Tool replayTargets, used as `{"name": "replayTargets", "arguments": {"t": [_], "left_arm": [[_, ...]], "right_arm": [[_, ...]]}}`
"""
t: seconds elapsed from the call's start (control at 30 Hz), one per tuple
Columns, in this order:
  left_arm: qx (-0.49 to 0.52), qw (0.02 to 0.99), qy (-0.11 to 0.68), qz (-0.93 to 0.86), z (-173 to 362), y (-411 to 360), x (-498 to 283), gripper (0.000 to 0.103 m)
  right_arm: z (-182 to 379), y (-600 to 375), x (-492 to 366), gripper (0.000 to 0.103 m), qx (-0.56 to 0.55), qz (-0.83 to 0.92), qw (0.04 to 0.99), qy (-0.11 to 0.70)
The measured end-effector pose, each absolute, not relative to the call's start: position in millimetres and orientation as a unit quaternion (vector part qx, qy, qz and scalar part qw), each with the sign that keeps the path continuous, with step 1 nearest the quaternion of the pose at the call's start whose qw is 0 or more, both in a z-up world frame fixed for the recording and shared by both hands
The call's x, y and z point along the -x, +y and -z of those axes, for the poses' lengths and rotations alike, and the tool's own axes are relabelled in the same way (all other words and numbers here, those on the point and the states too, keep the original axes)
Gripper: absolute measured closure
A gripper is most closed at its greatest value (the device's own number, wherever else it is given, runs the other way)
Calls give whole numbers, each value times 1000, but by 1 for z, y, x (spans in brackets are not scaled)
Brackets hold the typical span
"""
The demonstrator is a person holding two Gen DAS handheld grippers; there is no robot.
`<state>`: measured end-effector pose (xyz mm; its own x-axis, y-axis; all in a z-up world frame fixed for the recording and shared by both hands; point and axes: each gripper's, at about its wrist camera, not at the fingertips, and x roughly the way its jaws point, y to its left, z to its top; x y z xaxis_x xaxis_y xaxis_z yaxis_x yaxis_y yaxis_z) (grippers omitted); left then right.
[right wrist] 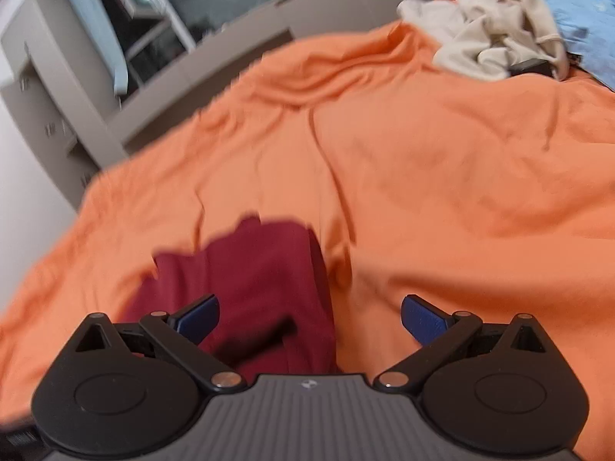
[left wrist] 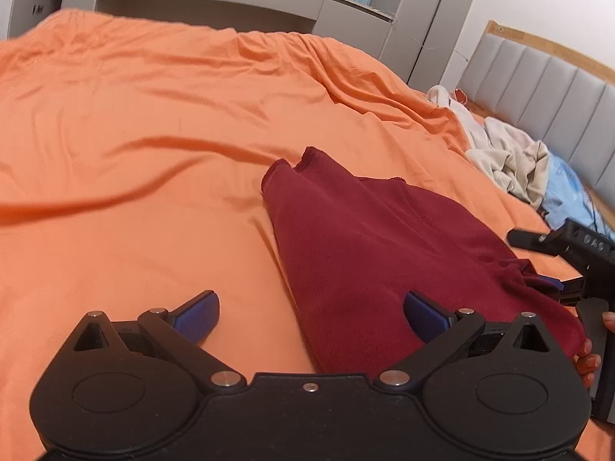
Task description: Fold small clothes
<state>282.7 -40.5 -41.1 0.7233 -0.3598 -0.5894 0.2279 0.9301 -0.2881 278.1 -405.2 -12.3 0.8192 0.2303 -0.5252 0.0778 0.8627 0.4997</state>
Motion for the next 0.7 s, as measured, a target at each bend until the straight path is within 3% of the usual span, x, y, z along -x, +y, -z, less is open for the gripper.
{"name": "replayTargets", "arguments": {"t": [0.07, 0.13, 0.23, 0.3, 0.4, 0.7], "left_arm": [[101, 922, 337, 160, 42, -40, -283, 0], [100, 923, 336, 160, 42, -40, -282, 0], [102, 923, 336, 160, 42, -40, -282, 0], [102, 923, 336, 160, 42, -41, -283, 0], [103, 923, 335, 160, 42, -40, -283, 0], [105, 923, 334, 161, 42, -40, -283, 0]], "right_arm": [[9, -414, -277, 2, -279, -36, 917, 282], [9, -418, -279, 15, -284, -30, 916, 283], [15, -419, -282, 41, -281, -16, 912, 298], [19, -417, -283, 66, -279, -19, 909, 310], [16, -405, -278, 87, -252, -42, 918, 302], [-11, -342, -254, 89, -80, -90, 961, 251]]}}
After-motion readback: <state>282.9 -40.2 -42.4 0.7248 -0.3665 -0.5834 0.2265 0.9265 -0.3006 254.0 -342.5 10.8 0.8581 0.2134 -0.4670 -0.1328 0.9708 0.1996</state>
